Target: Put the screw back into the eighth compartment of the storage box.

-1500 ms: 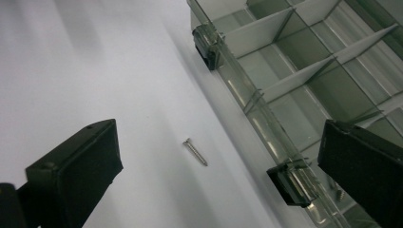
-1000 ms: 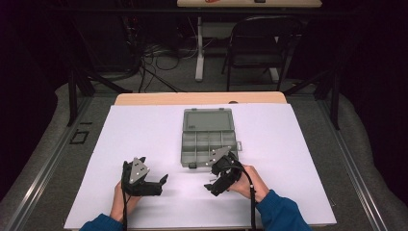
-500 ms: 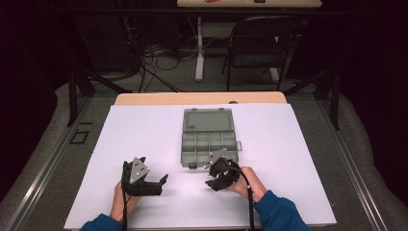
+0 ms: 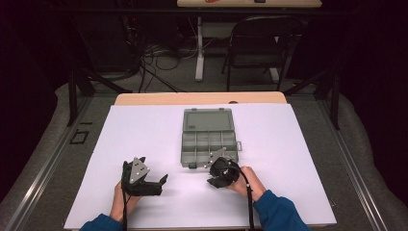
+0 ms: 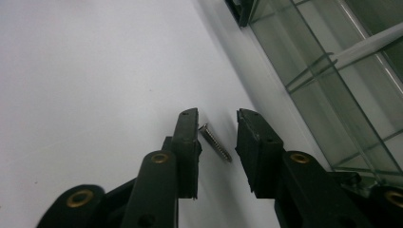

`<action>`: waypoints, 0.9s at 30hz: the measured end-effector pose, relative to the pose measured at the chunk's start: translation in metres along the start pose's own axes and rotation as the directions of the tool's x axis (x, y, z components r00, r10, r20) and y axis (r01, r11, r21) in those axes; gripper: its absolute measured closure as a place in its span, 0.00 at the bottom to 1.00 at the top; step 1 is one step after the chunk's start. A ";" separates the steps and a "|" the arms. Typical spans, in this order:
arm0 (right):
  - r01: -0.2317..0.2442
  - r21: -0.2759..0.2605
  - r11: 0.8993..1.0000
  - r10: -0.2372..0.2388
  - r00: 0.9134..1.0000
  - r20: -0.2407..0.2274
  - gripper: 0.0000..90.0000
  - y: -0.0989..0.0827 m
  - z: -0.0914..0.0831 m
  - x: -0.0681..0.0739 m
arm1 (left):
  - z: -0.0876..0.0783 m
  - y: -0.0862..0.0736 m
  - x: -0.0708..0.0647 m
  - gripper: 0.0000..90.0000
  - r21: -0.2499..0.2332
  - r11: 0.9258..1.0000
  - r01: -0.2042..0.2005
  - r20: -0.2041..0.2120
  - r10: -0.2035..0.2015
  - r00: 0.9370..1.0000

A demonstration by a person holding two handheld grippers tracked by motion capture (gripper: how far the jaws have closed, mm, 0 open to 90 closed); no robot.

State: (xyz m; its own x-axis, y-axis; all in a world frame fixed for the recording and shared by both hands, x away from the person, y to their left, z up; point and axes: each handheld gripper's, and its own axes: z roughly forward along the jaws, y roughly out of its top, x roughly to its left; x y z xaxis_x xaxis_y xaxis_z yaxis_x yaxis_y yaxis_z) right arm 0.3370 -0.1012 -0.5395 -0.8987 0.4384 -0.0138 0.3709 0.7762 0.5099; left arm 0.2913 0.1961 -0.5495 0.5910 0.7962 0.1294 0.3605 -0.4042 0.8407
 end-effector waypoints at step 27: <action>-0.044 -0.004 0.999 0.044 0.999 0.010 0.97 0.001 -0.010 -0.003 | 0.000 0.000 0.000 0.00 0.001 1.000 -0.001 0.000 0.001 1.000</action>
State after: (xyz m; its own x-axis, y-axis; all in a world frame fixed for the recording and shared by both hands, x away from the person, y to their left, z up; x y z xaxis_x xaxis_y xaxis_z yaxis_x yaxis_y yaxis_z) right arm 0.3380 -0.1064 -0.5308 -0.8788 0.4772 0.0000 0.4095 0.7543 0.5131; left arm 0.2912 0.1962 -0.5493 0.5913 0.7958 0.1307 0.3601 -0.4056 0.8401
